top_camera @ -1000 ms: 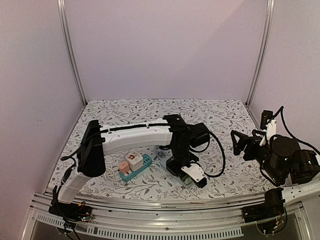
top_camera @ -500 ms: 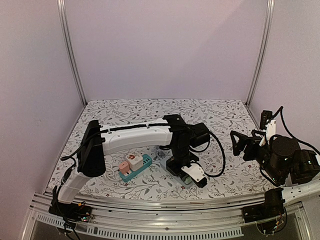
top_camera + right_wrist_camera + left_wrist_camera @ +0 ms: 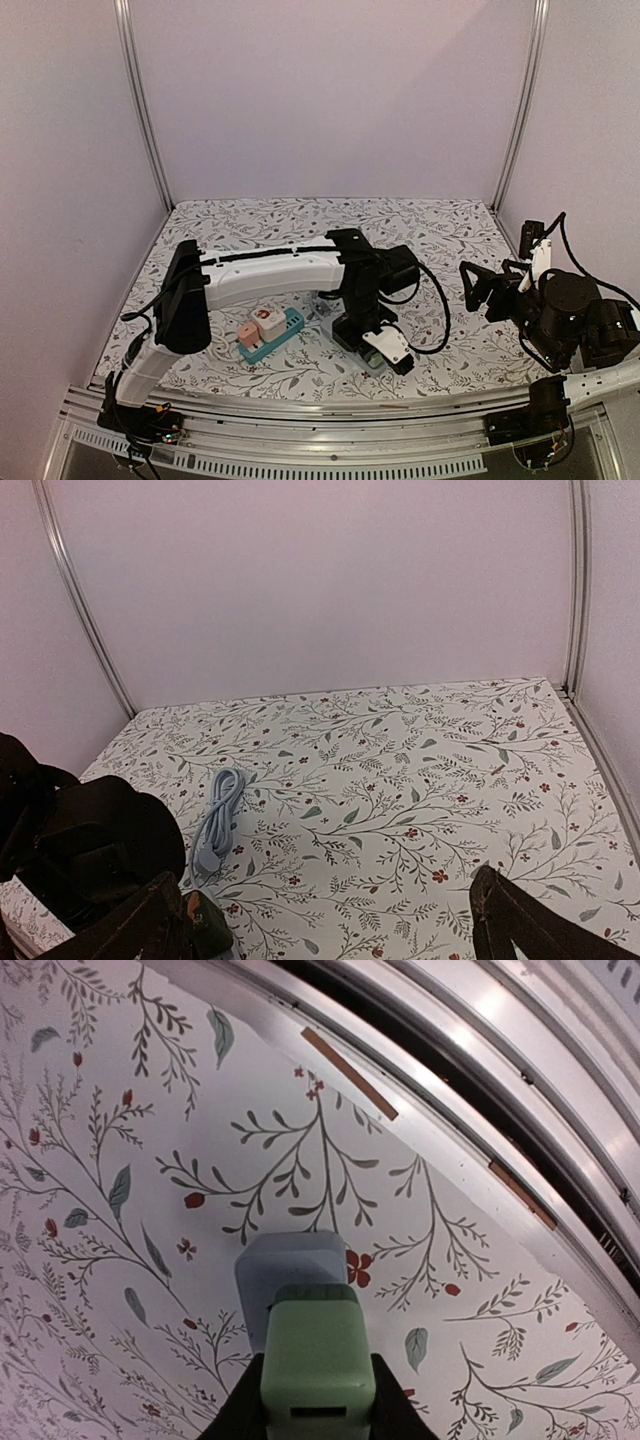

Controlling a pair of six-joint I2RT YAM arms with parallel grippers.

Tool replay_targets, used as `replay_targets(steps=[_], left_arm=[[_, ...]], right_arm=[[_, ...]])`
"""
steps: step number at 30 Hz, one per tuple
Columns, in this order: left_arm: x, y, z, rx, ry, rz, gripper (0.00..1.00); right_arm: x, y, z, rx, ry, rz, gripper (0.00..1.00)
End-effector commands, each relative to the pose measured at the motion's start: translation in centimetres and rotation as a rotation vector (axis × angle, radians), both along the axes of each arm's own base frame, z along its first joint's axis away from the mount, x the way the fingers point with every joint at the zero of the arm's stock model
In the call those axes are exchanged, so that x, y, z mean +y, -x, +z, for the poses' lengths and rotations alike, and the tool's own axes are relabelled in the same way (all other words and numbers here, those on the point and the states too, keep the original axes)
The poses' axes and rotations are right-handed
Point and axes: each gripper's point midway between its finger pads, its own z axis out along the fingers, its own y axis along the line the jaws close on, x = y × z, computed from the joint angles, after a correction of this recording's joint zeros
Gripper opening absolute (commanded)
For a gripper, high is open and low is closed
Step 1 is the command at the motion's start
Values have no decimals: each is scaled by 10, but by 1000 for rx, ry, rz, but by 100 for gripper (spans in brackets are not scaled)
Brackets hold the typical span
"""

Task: Insert the plug

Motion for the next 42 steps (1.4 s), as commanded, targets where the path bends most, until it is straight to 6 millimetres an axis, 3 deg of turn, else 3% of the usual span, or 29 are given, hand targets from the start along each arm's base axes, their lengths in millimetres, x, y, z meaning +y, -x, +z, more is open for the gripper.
replay_targets(steps=[1,7,18,42], left_arm=[[0,1,22,-10,39,0,0],[0,1,28,-24,48,-6,0],[2,-3,8,-21,6,8,0],[2,4,-14,39,-22,15,0]], right_arm=[[2,1,-1,-3,5,10,99],[3,1,-2,-2,9,11,99],[4,1,-2,-2,12,12,99],[5,1,-2,-2,15,15,99]])
